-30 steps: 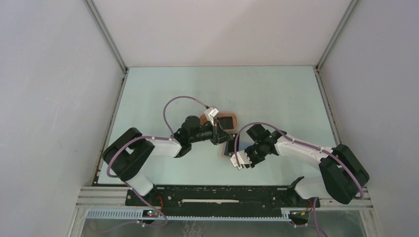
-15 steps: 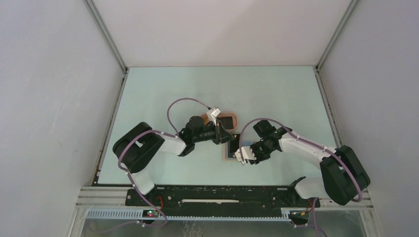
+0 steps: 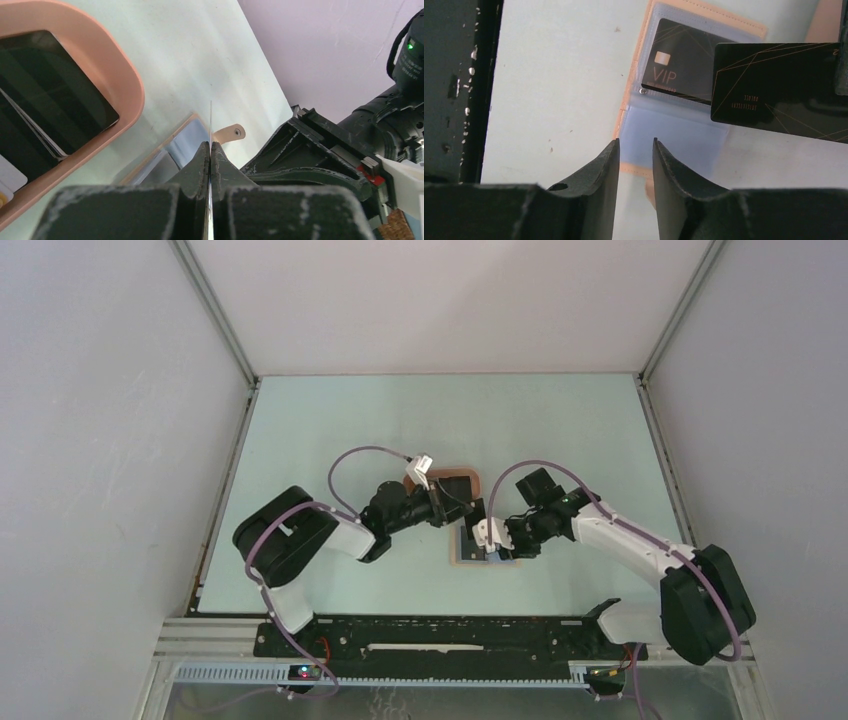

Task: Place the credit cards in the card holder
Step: Insert the credit card into the card holder.

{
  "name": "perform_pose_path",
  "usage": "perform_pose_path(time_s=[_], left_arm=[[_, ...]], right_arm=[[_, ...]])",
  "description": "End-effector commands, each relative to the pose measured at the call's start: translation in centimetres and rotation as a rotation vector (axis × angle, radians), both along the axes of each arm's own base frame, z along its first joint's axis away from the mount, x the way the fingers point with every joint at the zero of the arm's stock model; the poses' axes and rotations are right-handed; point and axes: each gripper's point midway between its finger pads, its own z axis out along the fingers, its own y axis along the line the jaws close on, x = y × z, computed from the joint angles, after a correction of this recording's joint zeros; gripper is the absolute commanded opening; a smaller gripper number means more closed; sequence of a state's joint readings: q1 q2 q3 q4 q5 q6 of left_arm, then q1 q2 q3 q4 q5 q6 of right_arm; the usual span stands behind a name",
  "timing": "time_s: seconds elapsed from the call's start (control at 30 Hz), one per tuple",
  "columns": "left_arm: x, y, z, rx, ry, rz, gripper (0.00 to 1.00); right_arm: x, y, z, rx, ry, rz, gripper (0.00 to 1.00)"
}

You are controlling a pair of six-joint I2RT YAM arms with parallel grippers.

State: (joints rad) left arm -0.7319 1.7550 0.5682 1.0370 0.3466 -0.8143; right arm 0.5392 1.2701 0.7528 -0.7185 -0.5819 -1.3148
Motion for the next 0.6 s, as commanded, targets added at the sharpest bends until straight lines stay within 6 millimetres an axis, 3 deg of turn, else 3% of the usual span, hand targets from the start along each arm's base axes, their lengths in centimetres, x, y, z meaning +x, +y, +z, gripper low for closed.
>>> perform_pose_path(time_s=[0.0, 0.27, 0.57], left_arm=[[0.2, 0.1, 0.5, -0.062, 0.006, 0.043, 0.0], [-0.7, 0.5, -0.7, 0.005, 0.014, 0.108, 0.0], [-2.0, 0.2, -0.4, 0.006, -0.035, 0.207, 0.0]], right_arm=[[1.5, 0.7, -0.2, 0.005, 0.003, -0.066, 0.37], [2.5, 0.2, -0.3, -0.012, -0.013, -0.113, 0.36], [2.2, -0.1, -1.4, -0.045, -0.002, -0.1, 0.34]])
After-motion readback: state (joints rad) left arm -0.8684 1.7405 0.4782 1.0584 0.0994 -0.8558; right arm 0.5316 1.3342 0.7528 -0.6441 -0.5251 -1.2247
